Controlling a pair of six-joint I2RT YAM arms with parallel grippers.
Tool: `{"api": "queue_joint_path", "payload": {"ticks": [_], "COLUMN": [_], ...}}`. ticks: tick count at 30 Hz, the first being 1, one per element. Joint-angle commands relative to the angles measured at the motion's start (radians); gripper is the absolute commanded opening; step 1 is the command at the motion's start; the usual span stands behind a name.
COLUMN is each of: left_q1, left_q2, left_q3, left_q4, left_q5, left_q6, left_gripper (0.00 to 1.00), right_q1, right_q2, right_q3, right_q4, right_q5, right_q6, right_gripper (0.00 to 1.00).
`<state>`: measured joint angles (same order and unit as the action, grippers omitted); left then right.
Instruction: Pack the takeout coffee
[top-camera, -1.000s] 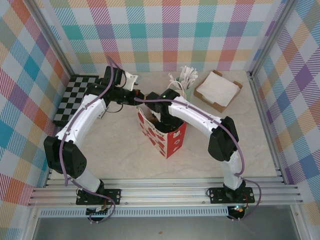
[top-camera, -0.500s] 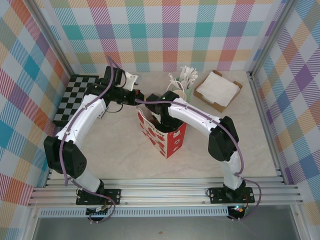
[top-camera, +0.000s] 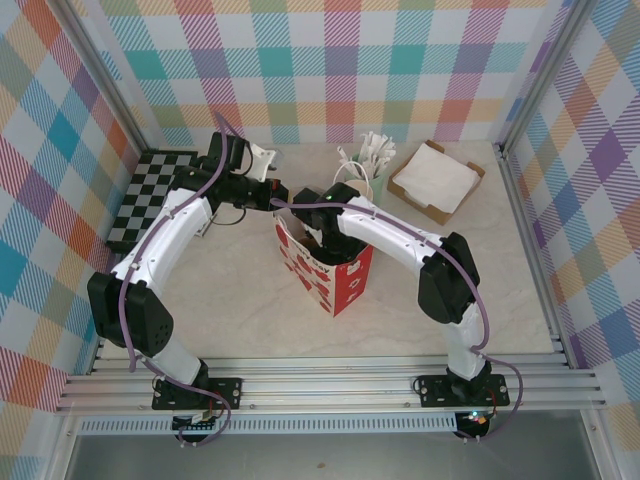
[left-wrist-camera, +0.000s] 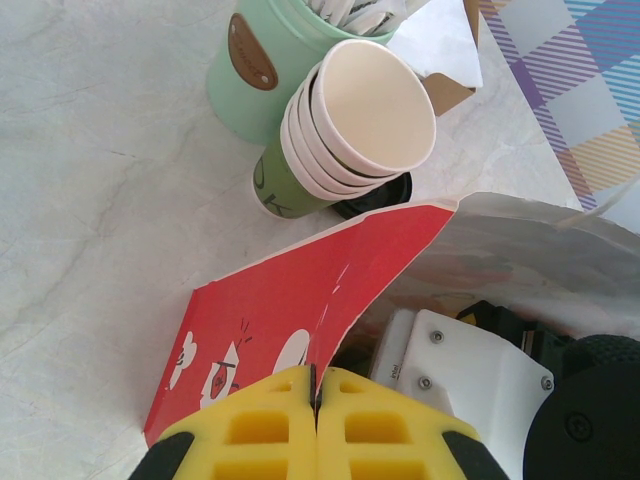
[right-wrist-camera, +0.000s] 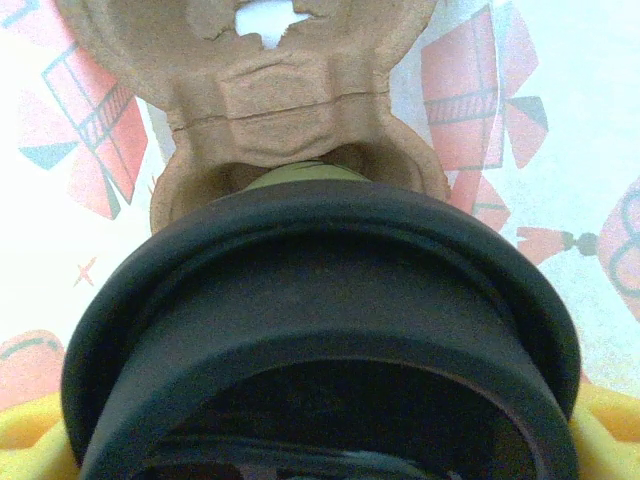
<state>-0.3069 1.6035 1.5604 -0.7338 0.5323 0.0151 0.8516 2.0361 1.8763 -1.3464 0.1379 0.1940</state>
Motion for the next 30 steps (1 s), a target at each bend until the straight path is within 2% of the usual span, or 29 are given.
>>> {"api": "queue_joint_path", "payload": {"ticks": [1, 30], "left_q1": [-0.006, -0.008], "left_q2": [0.012, 0.015], "left_q3": [0.012, 0.01], "left_q4": [-0.046, -0.047], "left_q5": [0.01, 0.008], "left_q6": [0.008, 0.009], "left_gripper": [0.0, 0.0], "right_q1": [-0.004, -0.004], "right_q2": [-0.024, -0.04], "right_q3": [-0.019, -0.124], "right_q4": [0.031, 0.118], "right_q5": [0.015, 0.023], "right_q6": [-0.003, -0.004], "right_gripper": [0.57, 0.56]}}
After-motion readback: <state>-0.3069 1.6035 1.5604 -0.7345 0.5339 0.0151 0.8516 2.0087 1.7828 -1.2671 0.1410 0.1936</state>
